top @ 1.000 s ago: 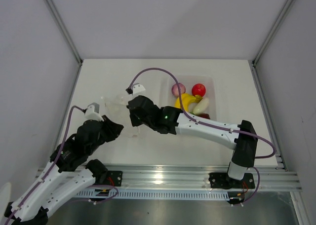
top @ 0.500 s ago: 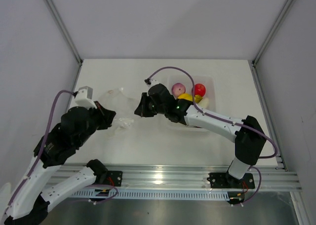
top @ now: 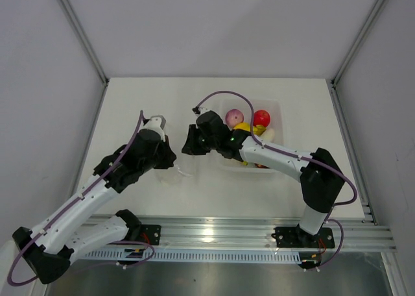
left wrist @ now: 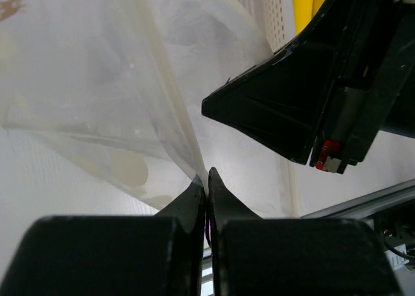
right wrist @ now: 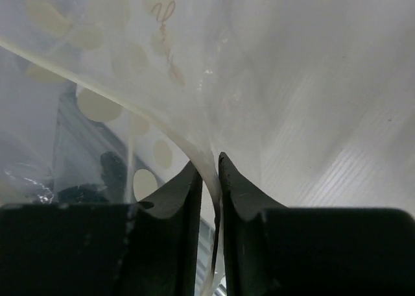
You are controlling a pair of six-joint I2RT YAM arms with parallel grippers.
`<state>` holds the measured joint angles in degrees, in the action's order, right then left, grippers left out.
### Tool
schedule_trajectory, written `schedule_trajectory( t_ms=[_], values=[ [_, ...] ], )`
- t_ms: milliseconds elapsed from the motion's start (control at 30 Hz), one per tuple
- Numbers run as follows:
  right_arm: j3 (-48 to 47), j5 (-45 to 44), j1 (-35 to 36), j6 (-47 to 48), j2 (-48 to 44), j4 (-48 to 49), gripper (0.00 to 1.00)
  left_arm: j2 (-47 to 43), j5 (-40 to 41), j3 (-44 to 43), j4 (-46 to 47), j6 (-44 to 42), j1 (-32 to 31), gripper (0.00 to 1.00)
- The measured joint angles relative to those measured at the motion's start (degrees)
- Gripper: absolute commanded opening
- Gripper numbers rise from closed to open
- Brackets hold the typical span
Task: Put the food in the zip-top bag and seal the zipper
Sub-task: Open the zipper of the food storage bag at the center of the board.
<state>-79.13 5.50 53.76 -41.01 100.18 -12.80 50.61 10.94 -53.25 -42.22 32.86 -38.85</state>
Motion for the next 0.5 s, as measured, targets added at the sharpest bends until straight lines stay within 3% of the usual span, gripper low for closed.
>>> schedule_trajectory(
  t_ms=[233,500],
  values=[
    [0.96,-2.56,-0.02,3.06,0.09,-1.09,0.54,-0.63,-3.39,2.27,4.46,-1.22,1.95,0.01],
    [2.47,-5.42,0.39,5.07,-2.1,-2.89,0.77,-1.25,-5.16,2.47,6.1,-2.08,3.72,0.01]
  ],
)
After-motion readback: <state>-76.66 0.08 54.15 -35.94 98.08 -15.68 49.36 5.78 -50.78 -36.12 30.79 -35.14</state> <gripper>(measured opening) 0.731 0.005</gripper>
